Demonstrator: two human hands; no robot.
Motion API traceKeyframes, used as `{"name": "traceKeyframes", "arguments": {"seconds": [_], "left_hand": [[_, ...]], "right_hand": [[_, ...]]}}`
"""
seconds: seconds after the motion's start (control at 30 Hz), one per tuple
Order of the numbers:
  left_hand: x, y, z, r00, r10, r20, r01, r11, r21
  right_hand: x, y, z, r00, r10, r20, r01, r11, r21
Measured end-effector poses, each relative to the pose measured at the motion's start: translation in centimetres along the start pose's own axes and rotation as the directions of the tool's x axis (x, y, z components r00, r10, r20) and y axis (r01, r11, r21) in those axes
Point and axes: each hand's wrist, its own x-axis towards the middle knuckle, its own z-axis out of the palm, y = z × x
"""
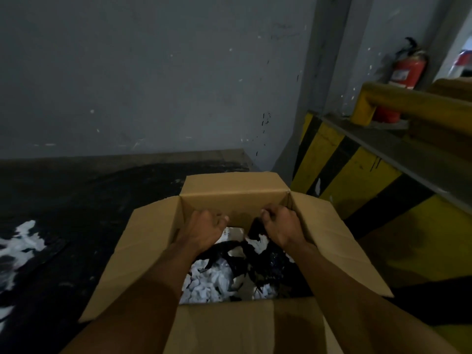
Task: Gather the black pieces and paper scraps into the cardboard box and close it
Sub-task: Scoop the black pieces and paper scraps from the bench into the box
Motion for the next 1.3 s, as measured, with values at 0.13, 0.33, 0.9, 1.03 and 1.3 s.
{"name": "traceKeyframes", "arguments": {"seconds": [0.13,0.33,0.9,1.03,1.3], "left_hand": [[-1.5,0.6,-1.9,0.996,0.009,-0.091,-0.004,0.998,0.057],[-6.8,0.4,-5.9,0.957,-0.030,-0.290,0.060,0.994,0.095],[-32.3,-17.7,-20.2,0.662,-0.420,-0.620,0.538,0.843,0.003],[-38.0,-23.6,-23.2,0.625,-0.476,-0.618,0.604,0.797,-0.002],[-44.8,-34.2,-26.7,0.649,-0.512,-0.563,0.617,0.787,-0.003]], "right_hand": [[-0.7,-1.3,-1.0,0.999,-0.038,-0.039,0.039,0.999,0.030],[-2.5,-5.4,0.2,0.987,-0.161,-0.017,0.161,0.984,0.071],[-16.9,-29.9,17.4,0.737,-0.634,0.236,0.580,0.772,0.260],[-21.4,-35.2,22.7,0.703,-0.656,0.275,0.584,0.753,0.304],[-28.9,-41.6,32.8,0.700,-0.622,0.350,0.525,0.781,0.338]]}}
